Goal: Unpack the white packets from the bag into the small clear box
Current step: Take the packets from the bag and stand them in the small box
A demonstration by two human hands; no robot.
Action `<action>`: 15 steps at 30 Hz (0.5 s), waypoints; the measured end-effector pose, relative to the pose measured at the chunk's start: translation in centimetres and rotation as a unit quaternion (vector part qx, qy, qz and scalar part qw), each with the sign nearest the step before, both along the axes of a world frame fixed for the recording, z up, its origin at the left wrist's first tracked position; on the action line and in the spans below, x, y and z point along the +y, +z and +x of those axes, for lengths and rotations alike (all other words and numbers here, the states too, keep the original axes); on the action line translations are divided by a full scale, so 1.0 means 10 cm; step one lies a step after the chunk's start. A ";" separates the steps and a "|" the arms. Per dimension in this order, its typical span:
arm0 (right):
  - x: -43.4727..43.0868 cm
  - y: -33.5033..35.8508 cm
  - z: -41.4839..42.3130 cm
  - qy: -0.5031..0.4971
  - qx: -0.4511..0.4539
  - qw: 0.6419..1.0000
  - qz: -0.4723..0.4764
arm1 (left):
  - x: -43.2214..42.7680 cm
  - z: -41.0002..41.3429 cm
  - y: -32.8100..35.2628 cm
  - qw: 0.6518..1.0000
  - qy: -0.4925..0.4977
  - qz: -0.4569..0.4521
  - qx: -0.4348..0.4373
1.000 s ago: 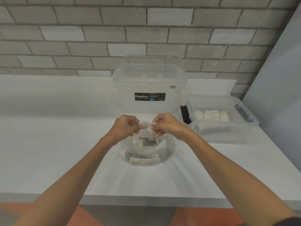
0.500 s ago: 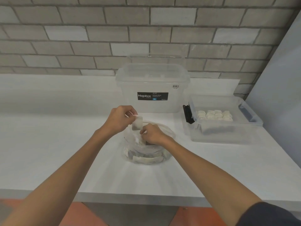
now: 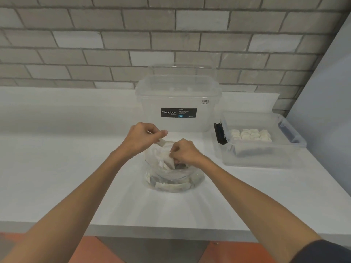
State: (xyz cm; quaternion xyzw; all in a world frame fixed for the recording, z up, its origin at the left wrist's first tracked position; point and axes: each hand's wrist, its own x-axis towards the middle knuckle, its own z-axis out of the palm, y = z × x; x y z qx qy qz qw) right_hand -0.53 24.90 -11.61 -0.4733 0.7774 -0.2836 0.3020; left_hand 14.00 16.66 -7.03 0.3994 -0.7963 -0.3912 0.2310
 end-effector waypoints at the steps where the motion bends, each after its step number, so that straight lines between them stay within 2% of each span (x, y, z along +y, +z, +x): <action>1: 0.01 0.01 -0.02 0.002 0.002 1.000 -0.001 | 0.00 -0.02 0.00 1.000 -0.003 -0.009 -0.004; 5: 0.05 0.04 -0.09 0.000 -0.010 1.000 -0.010 | 0.00 -0.09 -0.02 0.998 -0.016 -0.049 -0.037; 15: 0.21 0.30 -0.42 0.009 -0.031 0.999 -0.033 | -0.02 -0.32 0.09 0.995 0.001 -0.038 -0.087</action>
